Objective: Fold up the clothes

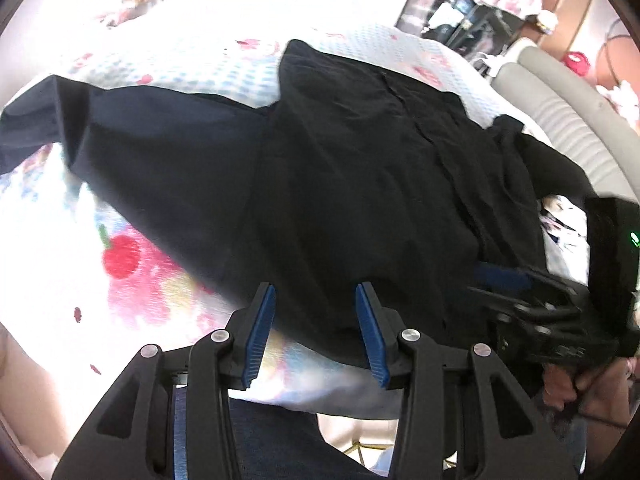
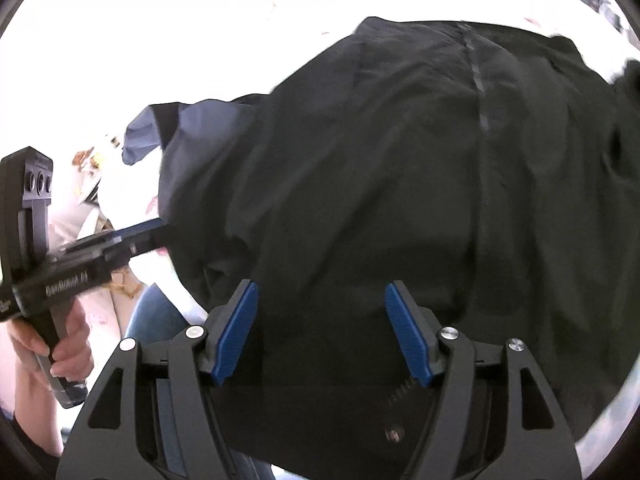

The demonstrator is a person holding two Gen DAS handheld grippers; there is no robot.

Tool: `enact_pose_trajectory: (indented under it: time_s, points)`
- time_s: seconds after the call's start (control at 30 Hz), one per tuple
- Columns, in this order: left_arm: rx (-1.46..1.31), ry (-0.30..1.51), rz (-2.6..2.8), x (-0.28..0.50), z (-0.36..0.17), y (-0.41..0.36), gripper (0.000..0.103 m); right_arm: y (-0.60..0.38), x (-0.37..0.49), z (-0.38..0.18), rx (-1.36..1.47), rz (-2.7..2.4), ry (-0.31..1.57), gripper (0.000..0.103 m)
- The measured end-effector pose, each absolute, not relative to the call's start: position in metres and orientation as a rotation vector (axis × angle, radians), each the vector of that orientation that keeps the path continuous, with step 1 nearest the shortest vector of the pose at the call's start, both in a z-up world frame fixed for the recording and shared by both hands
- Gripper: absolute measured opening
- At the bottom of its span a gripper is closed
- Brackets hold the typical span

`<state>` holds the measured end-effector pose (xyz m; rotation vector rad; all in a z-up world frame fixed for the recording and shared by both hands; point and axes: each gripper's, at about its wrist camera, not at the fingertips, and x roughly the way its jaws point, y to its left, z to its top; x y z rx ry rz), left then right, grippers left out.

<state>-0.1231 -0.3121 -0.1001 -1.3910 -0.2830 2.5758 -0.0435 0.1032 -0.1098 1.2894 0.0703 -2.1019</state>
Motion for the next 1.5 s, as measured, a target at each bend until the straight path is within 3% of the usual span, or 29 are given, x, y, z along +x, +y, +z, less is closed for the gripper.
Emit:
enact_pose_trajectory:
  time_s: [0.17,0.27,0.63,0.8,0.83,0.9,1.0,1.07,1.17,1.23,1.3,1.37,1.5]
  points:
    - [-1.449,-0.181,2.586,-0.13,-0.11,-0.309,0.044,0.055,-0.046,-0.124,1.28,-1.973,0.259,0.068]
    - [-1.536,-0.113,2.568,-0.141,-0.127,-0.31,0.038,0.041,-0.029,-0.14,1.255,-1.962,0.414,0.069]
    - [-1.528,-0.043,2.572,-0.141,-0.134,-0.304,0.037,0.074,-0.019,-0.139,1.279,-1.953,0.349,0.058]
    - [-1.537,-0.182,2.556,-0.14,-0.128,-0.313,0.037,0.081,-0.012,-0.116,1.209,-1.953,0.221,0.059]
    - [-1.537,-0.215,2.553,-0.14,-0.128,-0.316,0.037,0.081,-0.01,-0.108,1.169,-1.948,0.173,0.065]
    - [-1.536,-0.281,2.546,-0.141,-0.127,-0.321,0.037,0.071,-0.006,-0.102,1.137,-1.942,0.199,0.07]
    - [-1.537,-0.354,2.544,-0.14,-0.127,-0.325,0.038,0.048,-0.001,-0.114,1.14,-1.914,0.333,0.07]
    - [-1.544,-0.35,2.558,-0.133,-0.129,-0.319,0.04,0.044,-0.003,-0.126,1.165,-1.918,0.345,0.046]
    - [-1.548,-0.332,2.587,-0.122,-0.133,-0.313,0.042,0.044,-0.011,-0.139,1.223,-1.928,0.269,0.032]
    - [-1.561,-0.33,2.602,-0.12,-0.136,-0.314,0.042,0.059,-0.017,-0.138,1.252,-1.909,0.163,0.018]
    - [-1.571,-0.389,2.593,-0.121,-0.139,-0.322,0.042,0.076,-0.019,-0.137,1.274,-1.911,0.092,0.011]
    - [-1.577,-0.456,2.586,-0.121,-0.139,-0.331,0.038,0.092,-0.021,-0.135,1.294,-1.928,0.043,0.011]
    - [-1.574,-0.416,2.599,-0.118,-0.137,-0.33,0.037,0.106,-0.023,-0.127,1.302,-1.981,0.021,0.011]
